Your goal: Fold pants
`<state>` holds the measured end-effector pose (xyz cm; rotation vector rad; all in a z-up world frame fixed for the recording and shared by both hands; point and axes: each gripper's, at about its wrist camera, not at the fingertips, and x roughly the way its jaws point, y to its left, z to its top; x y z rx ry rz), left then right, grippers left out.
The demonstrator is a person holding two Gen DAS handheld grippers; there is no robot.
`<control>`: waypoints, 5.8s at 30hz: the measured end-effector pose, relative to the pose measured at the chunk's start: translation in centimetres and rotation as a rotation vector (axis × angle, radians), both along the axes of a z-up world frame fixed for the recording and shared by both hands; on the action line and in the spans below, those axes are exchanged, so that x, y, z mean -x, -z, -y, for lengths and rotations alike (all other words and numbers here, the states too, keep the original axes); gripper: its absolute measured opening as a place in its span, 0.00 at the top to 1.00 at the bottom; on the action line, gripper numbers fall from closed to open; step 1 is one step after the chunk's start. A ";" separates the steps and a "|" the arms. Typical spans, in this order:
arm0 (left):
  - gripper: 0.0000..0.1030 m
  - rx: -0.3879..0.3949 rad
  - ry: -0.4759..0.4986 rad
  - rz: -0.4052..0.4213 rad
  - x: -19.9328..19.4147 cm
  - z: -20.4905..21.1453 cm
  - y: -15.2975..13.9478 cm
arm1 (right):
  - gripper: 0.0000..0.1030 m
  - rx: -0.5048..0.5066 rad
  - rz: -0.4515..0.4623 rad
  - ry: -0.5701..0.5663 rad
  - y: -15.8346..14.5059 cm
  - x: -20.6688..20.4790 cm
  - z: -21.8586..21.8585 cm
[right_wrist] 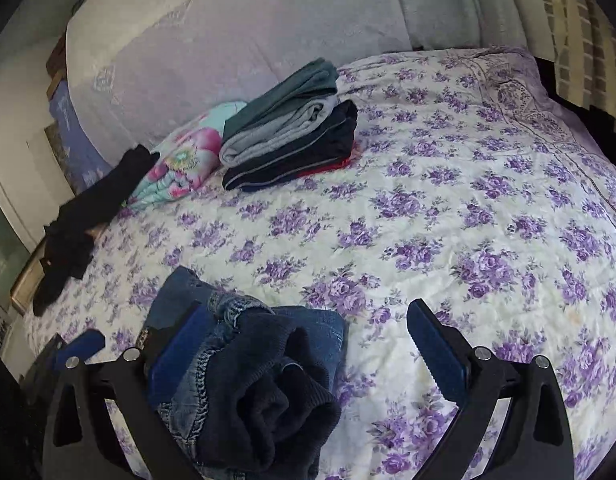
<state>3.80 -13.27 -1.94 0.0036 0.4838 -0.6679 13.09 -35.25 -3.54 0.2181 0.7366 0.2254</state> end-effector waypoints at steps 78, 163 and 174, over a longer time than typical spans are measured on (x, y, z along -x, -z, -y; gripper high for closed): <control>0.04 -0.120 -0.464 -0.301 -5.0 -9.9 5.6 | 0.03 -0.417 -0.171 -0.041 6.9 7.6 2.7; 0.52 0.214 -0.207 -0.323 -28.1 -9.4 -9.0 | 0.40 -0.489 0.054 -0.226 -7.7 -17.4 -0.3; 0.52 0.288 -0.268 -0.348 -48.9 -10.0 -14.2 | 0.40 -0.412 0.062 -0.239 -15.5 -38.8 -0.5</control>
